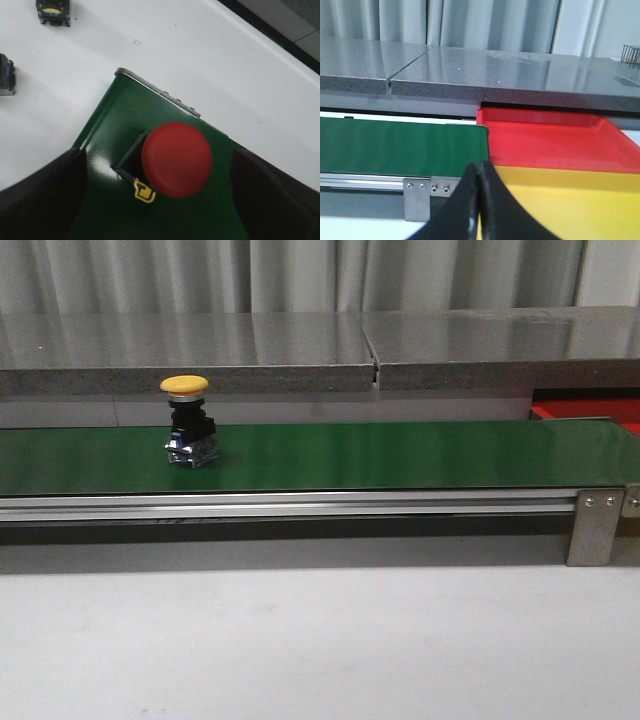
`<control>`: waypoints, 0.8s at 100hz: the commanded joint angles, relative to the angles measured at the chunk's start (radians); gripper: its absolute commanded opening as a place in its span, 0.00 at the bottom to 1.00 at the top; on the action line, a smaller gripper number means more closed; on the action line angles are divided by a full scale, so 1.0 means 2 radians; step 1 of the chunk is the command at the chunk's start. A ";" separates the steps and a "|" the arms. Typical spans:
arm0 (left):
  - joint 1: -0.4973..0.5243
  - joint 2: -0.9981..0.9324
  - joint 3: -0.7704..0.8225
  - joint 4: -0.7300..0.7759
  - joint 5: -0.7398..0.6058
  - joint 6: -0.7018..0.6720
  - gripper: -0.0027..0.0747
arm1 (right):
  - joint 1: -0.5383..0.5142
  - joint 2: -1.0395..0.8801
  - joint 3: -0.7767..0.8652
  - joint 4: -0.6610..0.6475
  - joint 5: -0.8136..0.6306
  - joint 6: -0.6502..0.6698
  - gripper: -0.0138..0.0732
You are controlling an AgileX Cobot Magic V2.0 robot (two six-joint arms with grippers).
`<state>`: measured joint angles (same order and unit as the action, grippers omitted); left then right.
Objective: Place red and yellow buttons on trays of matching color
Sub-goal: 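Set the red button on the green belt and open the left gripper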
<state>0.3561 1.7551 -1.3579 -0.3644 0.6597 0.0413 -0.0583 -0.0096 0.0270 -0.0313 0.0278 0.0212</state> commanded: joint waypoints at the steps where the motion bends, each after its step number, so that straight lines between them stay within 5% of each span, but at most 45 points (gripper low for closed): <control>1: -0.007 -0.040 -0.015 -0.007 -0.019 0.007 0.79 | -0.002 -0.008 -0.005 -0.004 -0.041 0.000 0.08; 15: -0.031 -0.086 -0.012 -0.007 -0.023 0.057 0.63 | -0.002 -0.008 -0.005 -0.004 -0.041 0.000 0.08; 31: -0.078 -0.142 0.016 -0.007 -0.037 0.110 0.02 | -0.002 -0.008 -0.005 -0.004 -0.041 0.000 0.08; 80: -0.211 -0.322 0.171 0.026 -0.101 0.130 0.01 | -0.002 -0.008 -0.005 -0.004 -0.041 0.000 0.08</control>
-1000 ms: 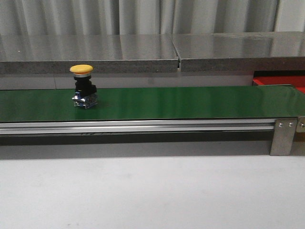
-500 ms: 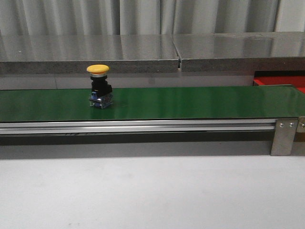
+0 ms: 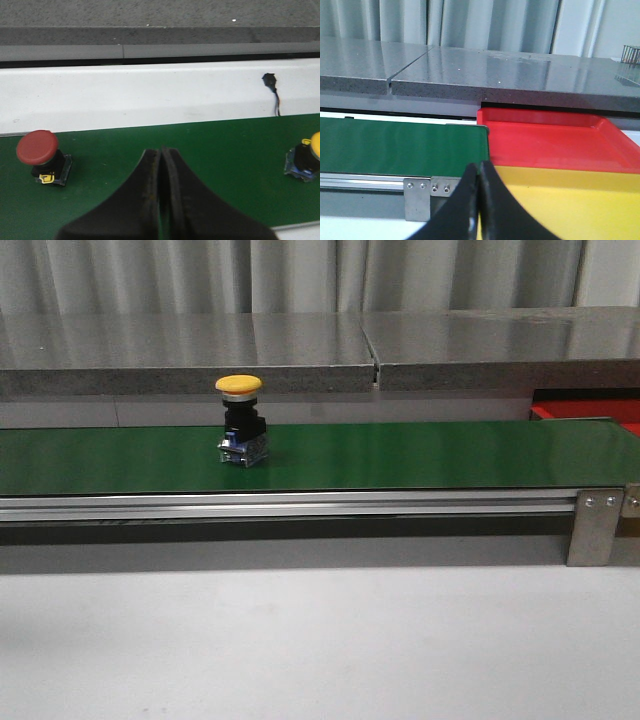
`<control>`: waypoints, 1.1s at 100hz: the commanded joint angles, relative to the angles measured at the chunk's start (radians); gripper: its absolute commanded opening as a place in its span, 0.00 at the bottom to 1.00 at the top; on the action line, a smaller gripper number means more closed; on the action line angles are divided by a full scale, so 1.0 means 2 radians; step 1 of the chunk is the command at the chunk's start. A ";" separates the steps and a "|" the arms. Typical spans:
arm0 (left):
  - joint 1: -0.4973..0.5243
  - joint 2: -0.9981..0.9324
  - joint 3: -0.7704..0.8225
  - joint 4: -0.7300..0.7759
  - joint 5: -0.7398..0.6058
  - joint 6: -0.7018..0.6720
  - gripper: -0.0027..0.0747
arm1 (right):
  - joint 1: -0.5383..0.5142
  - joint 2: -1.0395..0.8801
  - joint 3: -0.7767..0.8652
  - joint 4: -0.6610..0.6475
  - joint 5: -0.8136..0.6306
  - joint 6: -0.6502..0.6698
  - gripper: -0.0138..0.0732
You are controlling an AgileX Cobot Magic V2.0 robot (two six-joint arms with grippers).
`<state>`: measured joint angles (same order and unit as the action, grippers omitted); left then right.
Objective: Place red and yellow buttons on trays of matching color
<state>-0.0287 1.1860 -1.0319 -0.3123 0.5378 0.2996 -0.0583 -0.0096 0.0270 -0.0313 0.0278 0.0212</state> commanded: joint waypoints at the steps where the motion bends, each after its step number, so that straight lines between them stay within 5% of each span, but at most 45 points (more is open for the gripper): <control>1: -0.020 -0.042 0.012 0.000 -0.041 0.001 0.01 | -0.002 -0.008 -0.005 -0.004 -0.041 0.000 0.08; 89: -0.041 -0.366 0.244 -0.045 -0.040 0.001 0.01 | -0.002 -0.007 -0.007 -0.005 -0.049 0.000 0.08; 110: -0.041 -0.384 0.250 -0.045 -0.041 0.001 0.01 | -0.002 0.022 -0.062 -0.005 0.007 0.000 0.08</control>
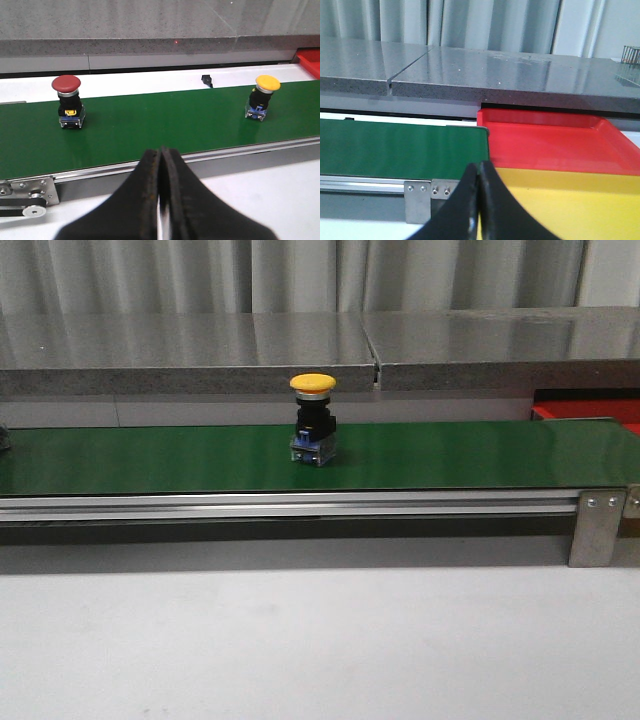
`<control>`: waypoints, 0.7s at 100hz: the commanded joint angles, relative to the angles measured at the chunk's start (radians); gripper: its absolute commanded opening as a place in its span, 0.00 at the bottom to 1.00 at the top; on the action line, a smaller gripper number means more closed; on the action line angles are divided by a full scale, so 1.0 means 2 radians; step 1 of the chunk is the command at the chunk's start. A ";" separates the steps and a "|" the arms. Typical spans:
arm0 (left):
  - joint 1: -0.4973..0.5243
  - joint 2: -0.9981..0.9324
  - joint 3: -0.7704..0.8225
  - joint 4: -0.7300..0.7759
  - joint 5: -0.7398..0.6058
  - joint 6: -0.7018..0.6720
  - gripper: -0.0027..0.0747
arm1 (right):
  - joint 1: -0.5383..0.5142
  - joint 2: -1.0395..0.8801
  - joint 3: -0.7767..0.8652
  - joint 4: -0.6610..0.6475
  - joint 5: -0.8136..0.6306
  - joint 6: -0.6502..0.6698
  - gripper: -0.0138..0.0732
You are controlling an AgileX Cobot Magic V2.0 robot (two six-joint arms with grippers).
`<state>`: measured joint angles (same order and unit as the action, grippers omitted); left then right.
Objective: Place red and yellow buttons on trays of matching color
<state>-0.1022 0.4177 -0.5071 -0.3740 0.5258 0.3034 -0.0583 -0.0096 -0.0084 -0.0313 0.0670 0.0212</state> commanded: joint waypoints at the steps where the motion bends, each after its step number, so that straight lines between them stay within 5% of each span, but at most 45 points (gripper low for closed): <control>1: -0.004 0.001 -0.012 -0.014 -0.035 -0.001 0.01 | -0.002 0.024 -0.050 -0.005 -0.007 0.000 0.08; 36: -0.004 0.002 -0.012 -0.014 -0.034 -0.001 0.01 | 0.000 0.188 -0.200 -0.005 0.122 -0.011 0.08; 70: -0.004 0.002 -0.012 -0.014 -0.034 -0.001 0.01 | 0.051 0.366 -0.324 -0.005 0.134 -0.043 0.08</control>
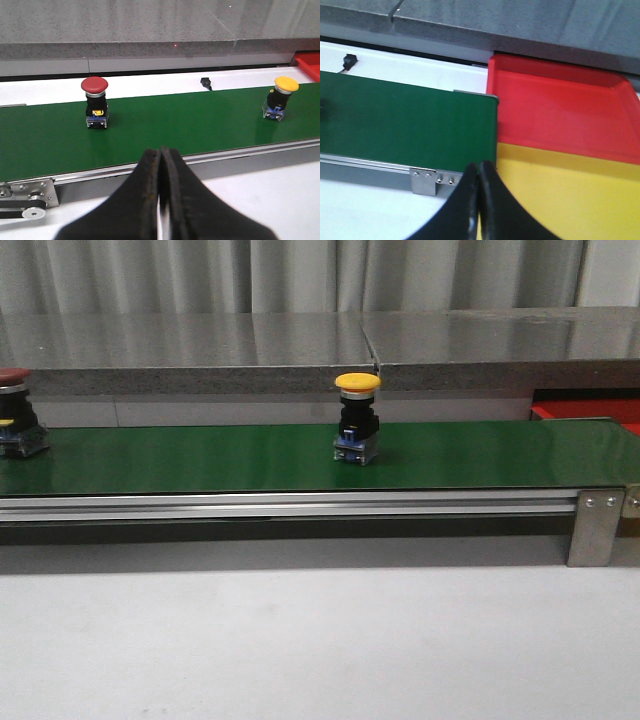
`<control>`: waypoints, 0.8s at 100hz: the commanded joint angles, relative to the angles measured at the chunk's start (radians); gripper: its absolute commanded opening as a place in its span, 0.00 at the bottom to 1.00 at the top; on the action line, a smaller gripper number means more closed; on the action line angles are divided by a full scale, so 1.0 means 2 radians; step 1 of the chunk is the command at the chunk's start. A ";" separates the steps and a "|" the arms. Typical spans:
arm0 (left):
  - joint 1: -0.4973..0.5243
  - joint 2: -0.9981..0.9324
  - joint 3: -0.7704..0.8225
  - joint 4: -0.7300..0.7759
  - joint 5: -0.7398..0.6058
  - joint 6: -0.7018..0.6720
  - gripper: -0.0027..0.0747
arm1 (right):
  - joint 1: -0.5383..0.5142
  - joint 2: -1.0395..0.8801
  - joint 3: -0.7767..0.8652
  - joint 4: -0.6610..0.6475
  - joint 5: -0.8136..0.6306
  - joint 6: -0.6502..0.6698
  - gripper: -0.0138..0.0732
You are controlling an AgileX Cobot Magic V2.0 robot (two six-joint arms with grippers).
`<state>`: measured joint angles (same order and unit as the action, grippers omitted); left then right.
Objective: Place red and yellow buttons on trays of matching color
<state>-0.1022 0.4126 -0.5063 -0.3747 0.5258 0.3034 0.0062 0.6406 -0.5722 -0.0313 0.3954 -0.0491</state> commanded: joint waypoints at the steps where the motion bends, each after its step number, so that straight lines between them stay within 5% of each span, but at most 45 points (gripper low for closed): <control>1: -0.004 0.005 -0.013 -0.013 -0.034 -0.001 0.01 | 0.023 0.045 -0.047 -0.005 -0.030 -0.008 0.08; 22: -0.004 0.005 -0.013 -0.013 -0.034 -0.001 0.01 | 0.069 0.156 -0.123 -0.004 0.015 -0.008 0.18; 50: -0.004 0.005 -0.012 -0.013 -0.034 -0.001 0.01 | 0.111 0.282 -0.225 0.022 0.102 -0.010 0.86; 80: -0.004 0.005 -0.012 -0.013 -0.034 -0.001 0.01 | 0.139 0.425 -0.383 0.025 0.226 -0.053 0.88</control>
<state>-0.1022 0.4126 -0.5063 -0.3747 0.5258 0.3034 0.2723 1.4380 -1.2165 0.0123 0.8022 -0.1049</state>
